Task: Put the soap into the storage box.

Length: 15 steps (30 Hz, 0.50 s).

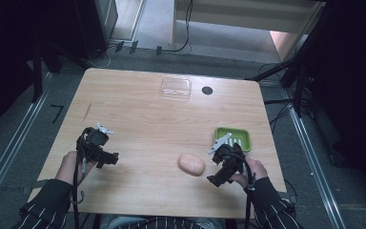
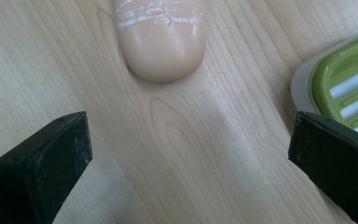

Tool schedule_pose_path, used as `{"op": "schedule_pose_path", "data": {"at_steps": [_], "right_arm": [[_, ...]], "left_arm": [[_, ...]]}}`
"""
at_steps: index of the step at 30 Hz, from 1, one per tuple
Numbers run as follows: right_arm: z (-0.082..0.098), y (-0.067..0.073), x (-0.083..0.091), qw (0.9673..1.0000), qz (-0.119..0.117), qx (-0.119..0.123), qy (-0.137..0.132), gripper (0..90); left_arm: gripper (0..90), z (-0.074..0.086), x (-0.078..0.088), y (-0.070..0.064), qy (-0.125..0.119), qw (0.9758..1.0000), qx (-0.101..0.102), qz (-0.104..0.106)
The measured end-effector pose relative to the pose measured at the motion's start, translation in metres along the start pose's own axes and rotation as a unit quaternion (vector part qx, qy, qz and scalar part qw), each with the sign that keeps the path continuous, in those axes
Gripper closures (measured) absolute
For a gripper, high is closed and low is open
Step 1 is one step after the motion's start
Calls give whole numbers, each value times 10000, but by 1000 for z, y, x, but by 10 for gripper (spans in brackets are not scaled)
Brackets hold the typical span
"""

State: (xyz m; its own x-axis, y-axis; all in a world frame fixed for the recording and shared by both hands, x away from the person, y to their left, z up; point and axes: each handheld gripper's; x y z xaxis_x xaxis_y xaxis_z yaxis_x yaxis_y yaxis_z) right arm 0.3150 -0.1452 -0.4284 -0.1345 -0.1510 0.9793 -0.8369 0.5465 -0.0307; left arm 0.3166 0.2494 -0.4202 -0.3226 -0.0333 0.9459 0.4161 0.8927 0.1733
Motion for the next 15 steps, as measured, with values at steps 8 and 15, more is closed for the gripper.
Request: {"op": "schedule_pose_path", "data": {"at_steps": [8, 15], "right_arm": [[-7, 1, 1, 10000, 19, 78, 38, 0], [-11, 3, 1, 9999, 36, 150, 64, 0]], "left_arm": [[148, 0, 0, 1, 8, 10000, 27, 11], [147, 0, 0, 1, 1, 10000, 20, 4]]}}
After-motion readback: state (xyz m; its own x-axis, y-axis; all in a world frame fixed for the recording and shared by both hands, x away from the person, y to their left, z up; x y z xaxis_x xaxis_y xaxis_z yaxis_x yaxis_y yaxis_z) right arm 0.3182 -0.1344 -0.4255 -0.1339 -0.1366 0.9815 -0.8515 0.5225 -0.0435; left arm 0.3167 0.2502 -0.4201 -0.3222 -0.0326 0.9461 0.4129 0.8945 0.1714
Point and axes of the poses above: each handheld gripper's, and its own axes: x roughly backward along the jaws, z roughly out of its underside, y roughly to its left, and after that the axes turned 8 degrees about y, right-handed
